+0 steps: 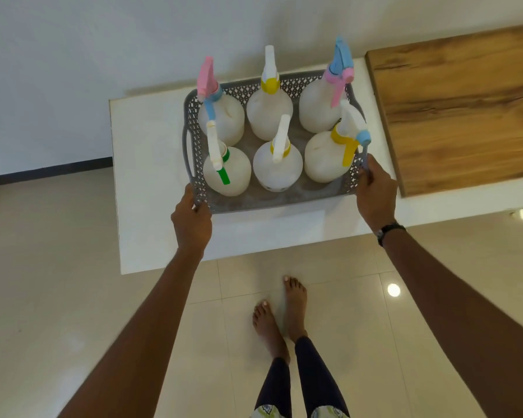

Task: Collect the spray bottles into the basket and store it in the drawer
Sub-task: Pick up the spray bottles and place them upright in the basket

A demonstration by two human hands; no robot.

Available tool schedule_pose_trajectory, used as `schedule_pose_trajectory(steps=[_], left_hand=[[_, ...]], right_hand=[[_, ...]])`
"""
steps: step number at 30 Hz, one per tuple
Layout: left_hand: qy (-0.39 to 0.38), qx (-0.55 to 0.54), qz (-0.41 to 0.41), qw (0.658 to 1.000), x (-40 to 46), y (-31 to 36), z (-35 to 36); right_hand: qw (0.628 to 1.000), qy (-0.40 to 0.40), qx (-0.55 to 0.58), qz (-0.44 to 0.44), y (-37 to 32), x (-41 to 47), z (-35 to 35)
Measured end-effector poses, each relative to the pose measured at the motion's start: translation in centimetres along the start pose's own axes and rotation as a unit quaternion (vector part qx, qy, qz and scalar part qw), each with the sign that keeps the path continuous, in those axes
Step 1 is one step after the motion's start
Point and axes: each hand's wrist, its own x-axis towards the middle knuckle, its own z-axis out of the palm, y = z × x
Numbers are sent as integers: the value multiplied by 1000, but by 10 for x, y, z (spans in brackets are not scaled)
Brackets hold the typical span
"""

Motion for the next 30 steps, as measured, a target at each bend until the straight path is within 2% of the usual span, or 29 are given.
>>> schedule_pose_trajectory(steps=[14, 22, 30], left_hand=[[15, -15, 14, 1000, -55, -49, -5], [14, -5, -2, 1000, -66, -48, -8], [47, 10, 7, 999, -80, -48, -2]], right_hand=[[999, 9, 9, -36, 25, -51, -7], [998, -15, -7, -59, 36, -69, -20], [998, -27, -7, -61, 36, -71, -23]])
